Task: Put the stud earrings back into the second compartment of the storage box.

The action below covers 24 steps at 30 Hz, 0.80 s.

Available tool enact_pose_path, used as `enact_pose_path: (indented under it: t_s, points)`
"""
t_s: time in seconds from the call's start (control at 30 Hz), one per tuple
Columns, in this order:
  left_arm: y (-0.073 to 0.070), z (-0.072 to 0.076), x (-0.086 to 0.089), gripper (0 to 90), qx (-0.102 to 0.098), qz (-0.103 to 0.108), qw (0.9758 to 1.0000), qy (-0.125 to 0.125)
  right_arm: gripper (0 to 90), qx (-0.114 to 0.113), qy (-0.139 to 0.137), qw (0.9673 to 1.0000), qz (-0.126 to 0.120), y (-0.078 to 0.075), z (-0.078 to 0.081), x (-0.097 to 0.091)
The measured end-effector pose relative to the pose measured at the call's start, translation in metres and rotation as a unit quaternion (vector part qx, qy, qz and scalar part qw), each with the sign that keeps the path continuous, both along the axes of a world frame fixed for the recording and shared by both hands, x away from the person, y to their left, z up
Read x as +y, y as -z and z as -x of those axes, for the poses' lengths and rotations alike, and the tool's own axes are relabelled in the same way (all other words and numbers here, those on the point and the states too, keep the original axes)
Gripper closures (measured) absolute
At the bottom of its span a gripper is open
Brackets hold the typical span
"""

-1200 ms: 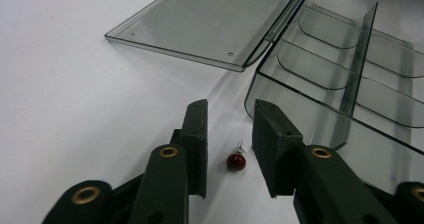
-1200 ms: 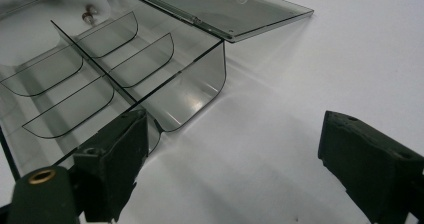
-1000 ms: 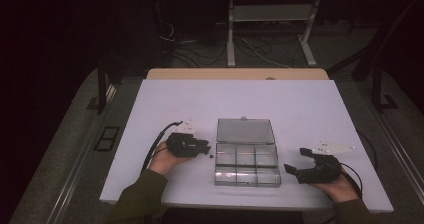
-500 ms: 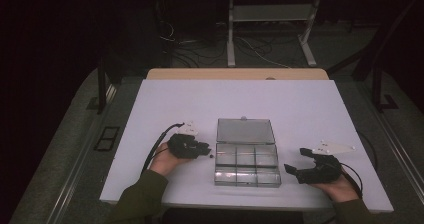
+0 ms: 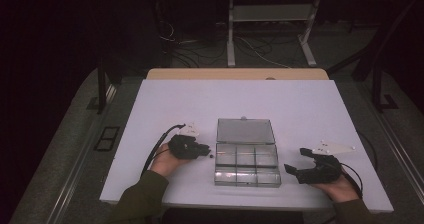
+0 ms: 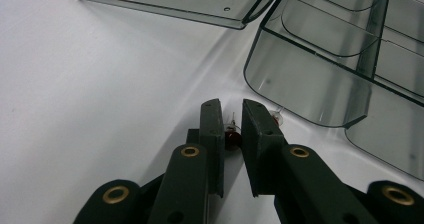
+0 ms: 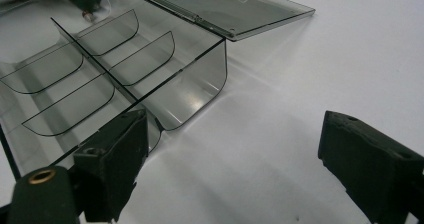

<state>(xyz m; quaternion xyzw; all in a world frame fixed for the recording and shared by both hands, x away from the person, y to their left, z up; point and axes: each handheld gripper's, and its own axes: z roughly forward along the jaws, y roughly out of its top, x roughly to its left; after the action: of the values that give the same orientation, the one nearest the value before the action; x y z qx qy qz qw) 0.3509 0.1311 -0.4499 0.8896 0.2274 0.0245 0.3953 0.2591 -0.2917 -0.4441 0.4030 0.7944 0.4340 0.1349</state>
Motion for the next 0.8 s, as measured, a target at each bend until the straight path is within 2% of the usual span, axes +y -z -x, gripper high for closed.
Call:
enact_pose_path:
  t_s: [0.4,0.8]
  points:
    - [-0.012,0.007,0.012,79.0,-0.003,0.010,0.9999,-0.008,12.2,-0.003,-0.005,1.0000,0.002,0.000,0.001,0.002]
    - [-0.027,0.016,0.020,79.0,0.000,0.033,0.9994,-0.006,12.2,-0.005,-0.010,0.9999,0.011,0.000,0.001,0.004]
